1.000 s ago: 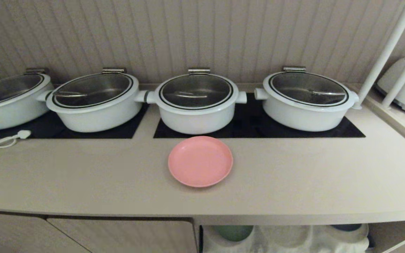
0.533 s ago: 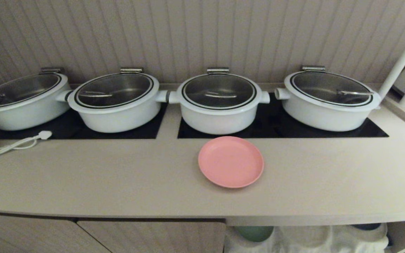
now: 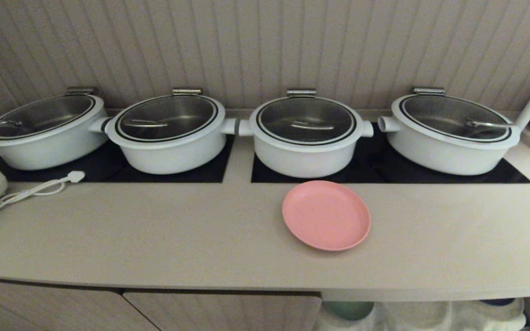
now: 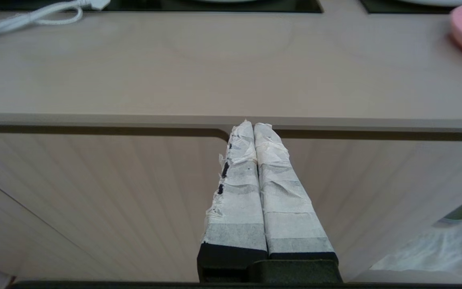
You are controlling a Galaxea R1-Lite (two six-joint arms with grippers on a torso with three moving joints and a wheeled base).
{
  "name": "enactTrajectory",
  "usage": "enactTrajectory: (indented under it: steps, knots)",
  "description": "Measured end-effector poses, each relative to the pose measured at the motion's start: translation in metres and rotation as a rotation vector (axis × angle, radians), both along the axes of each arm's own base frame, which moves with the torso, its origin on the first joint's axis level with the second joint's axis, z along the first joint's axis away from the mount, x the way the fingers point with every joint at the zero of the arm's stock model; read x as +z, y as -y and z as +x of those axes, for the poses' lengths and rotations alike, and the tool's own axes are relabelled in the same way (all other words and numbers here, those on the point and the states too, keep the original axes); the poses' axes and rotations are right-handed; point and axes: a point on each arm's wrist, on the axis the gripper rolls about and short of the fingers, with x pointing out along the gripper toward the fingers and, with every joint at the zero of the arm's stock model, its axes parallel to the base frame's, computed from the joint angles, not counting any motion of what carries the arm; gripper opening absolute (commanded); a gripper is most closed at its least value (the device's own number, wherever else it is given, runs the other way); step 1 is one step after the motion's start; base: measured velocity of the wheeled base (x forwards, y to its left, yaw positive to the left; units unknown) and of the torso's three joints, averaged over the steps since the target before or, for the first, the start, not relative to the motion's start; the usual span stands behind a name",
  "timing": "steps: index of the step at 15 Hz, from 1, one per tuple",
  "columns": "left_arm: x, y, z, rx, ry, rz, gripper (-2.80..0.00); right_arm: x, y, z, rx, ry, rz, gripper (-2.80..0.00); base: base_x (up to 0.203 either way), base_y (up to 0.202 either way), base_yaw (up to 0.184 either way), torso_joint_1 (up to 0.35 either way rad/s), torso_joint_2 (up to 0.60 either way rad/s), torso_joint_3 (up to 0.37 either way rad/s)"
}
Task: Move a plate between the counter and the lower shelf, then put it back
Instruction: Pick up the plate
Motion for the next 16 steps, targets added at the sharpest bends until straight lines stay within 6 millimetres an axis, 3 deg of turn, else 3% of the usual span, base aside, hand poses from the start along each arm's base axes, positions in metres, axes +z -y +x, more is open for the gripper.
enactTrajectory:
  steps: [9,13,16]
  knots:
    - [0.000,0.000,0.000,0.001,0.000,-0.001,-2.80,0.004,0.000,-0.001,0.003,0.017,-0.006,-2.80,0.000,0.000,0.000,0.000,0.00,0.000]
    - [0.000,0.000,0.000,0.001,0.000,0.000,-2.80,0.041,-0.001,-0.011,0.028,0.080,-0.015,-2.80,0.000,0.000,0.000,0.000,0.00,0.000]
    - [0.000,0.000,0.000,0.001,0.000,0.000,-2.80,0.089,0.000,-0.009,0.046,0.085,-0.016,-2.80,0.000,0.000,0.000,0.000,0.00,0.000]
